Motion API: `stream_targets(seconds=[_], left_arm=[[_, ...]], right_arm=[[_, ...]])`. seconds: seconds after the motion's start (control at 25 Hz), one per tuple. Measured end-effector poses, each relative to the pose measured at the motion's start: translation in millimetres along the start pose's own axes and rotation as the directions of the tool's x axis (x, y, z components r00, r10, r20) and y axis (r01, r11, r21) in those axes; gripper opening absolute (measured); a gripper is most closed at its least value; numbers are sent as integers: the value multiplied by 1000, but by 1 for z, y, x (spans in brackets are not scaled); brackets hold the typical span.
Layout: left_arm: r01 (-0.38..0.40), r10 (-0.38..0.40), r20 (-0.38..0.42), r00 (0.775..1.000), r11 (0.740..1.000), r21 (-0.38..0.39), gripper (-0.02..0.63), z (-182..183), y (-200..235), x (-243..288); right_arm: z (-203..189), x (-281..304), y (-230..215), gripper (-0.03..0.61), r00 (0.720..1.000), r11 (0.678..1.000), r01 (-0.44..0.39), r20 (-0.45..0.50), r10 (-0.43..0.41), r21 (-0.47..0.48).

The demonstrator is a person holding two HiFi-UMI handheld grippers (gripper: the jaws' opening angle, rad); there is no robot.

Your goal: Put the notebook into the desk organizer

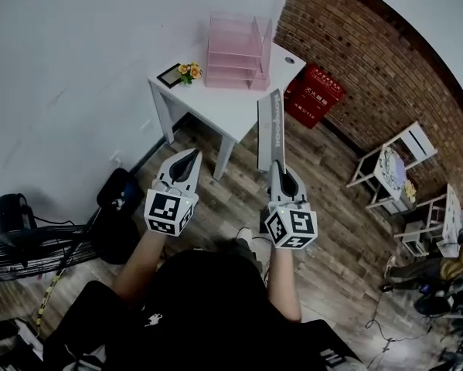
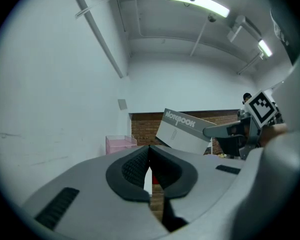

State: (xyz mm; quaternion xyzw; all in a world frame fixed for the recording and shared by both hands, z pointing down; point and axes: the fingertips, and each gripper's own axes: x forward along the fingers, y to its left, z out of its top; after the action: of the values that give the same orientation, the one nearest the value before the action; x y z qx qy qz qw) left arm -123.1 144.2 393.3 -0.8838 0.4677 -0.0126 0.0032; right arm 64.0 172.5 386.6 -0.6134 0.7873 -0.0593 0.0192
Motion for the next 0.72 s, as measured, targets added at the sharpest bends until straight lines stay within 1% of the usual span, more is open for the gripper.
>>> stream_targets(seconds=[0.28,0.52,0.72], left_arm=[[-4,3,-20,1000,1000,-9,3,-12,7,-20],[-29,28,-39,999,999,-33,3,-21,12,-21],[-62,61,-39,997,998,-27,3,-21,19,-8]], right_arm=[[-9,1,15,11,1000,1000,-2,-13,3,18],[-13,15,28,11,998,999,-42,-42,43,12],[-15,40,28,11,995,996,-86,-52,87,16]])
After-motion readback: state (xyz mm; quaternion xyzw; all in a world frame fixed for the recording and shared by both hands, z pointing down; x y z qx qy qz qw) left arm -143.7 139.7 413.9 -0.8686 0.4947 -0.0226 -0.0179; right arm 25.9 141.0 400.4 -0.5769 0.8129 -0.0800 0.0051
